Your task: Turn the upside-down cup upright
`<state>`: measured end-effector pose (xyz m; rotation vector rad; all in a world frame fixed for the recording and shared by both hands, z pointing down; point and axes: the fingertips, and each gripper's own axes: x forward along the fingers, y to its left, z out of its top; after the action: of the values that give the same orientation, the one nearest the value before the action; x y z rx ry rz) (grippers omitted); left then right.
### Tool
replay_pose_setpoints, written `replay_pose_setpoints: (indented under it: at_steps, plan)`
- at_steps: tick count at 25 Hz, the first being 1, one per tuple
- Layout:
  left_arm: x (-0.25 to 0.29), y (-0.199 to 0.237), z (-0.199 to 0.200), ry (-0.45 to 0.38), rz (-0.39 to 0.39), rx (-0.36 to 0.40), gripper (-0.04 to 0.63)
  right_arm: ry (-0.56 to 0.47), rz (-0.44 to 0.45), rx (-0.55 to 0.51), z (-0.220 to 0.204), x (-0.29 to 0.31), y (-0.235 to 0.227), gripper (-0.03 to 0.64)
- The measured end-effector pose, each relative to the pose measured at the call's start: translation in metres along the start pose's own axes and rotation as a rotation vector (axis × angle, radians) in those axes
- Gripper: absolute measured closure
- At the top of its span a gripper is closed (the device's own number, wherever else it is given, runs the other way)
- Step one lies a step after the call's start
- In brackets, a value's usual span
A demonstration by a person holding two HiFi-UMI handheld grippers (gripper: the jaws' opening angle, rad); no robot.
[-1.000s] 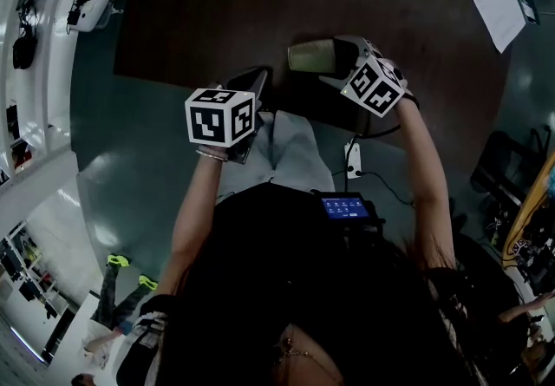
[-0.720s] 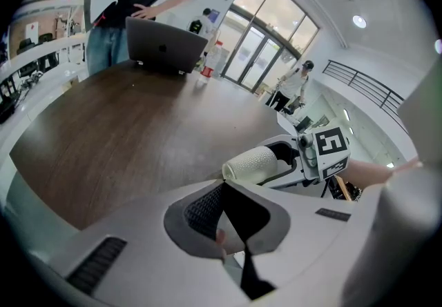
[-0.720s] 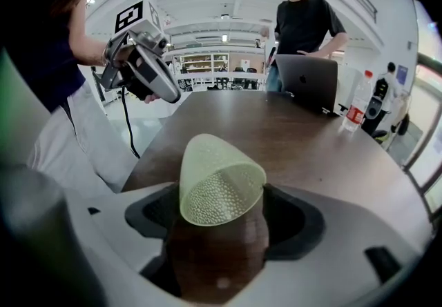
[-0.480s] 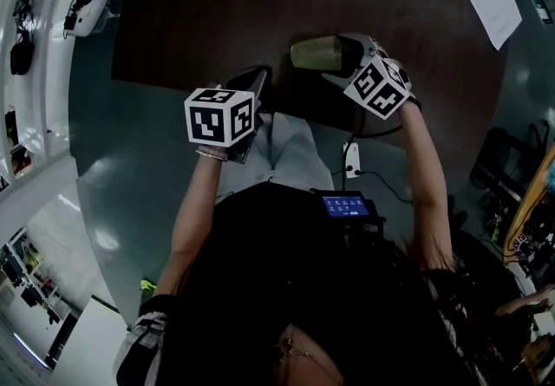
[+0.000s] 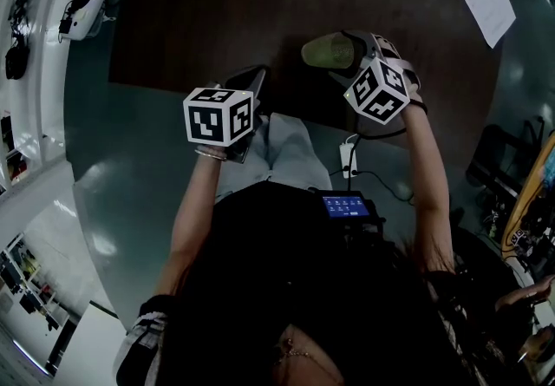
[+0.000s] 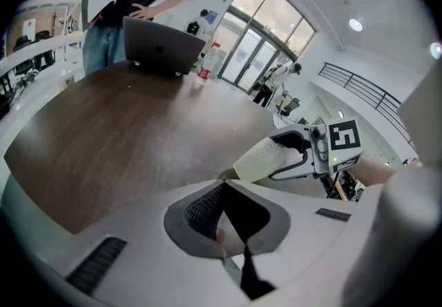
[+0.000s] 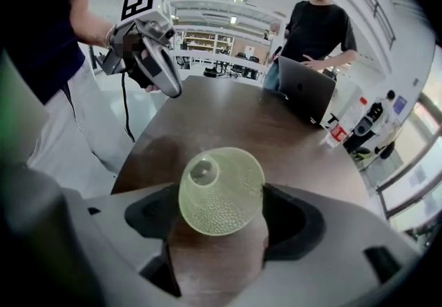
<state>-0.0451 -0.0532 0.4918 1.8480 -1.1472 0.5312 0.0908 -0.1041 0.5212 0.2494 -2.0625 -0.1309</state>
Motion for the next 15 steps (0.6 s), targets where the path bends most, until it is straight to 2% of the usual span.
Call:
replay_pose_setpoints:
  at_steps: [15]
  plan:
    - [-0.006, 0.009, 0.004, -0.033, -0.014, -0.033, 0.594, 0.135, -0.021, -0.207, 0.015, 0.006, 0.008, 0.249]
